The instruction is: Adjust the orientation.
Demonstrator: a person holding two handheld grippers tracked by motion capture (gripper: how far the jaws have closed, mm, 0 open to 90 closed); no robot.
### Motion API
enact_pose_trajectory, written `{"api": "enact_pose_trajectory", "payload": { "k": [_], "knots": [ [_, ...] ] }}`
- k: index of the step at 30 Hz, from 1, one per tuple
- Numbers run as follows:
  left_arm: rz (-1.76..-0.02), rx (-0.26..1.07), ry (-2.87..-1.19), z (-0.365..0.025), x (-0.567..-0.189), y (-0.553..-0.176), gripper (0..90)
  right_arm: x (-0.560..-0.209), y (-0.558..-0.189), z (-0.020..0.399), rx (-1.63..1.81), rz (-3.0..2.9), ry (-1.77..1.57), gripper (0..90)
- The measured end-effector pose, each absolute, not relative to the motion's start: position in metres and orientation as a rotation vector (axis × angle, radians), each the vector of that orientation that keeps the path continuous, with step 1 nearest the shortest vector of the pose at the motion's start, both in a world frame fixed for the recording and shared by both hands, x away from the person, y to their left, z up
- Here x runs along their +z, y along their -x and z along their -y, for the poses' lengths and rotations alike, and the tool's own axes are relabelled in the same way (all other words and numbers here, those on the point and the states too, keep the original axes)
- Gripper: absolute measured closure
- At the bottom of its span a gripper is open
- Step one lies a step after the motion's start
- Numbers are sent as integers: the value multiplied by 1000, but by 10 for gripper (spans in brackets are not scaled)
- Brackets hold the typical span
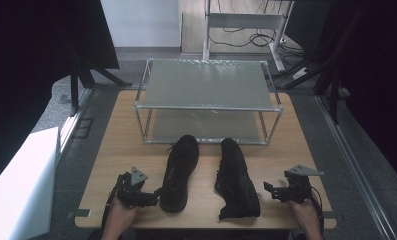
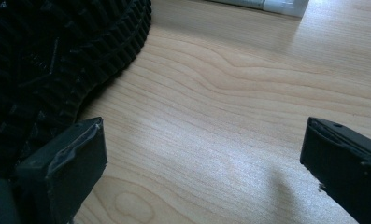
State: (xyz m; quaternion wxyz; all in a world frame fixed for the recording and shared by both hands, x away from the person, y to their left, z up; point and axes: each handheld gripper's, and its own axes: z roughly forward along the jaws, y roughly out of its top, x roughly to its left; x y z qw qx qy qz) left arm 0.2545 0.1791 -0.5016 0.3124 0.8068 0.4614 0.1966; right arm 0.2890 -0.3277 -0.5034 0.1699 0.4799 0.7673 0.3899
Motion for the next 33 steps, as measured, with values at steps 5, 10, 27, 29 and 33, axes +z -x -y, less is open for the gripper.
{"api": "enact_pose_trajectory", "payload": {
  "k": [5,10,27,29,33],
  "knots": [
    [-1202,489,-2129,-174,-502,-254,22,-503,-289,327,1110,-2182,-1360,3],
    [-1159,459,-2142,-160,-503,-255,16,-503,-289,327,1113,-2180,-1360,3],
    [-1205,537,-2123,-163,-503,-259,0,-501,-289,328,1124,-2177,-1364,2],
    [-1220,557,-2115,-167,-504,-260,0,-498,-288,327,1126,-2172,-1361,2],
    [-1254,551,-2076,-176,-504,-260,0,-487,-286,323,1137,-2167,-1331,7]
  ]
}}
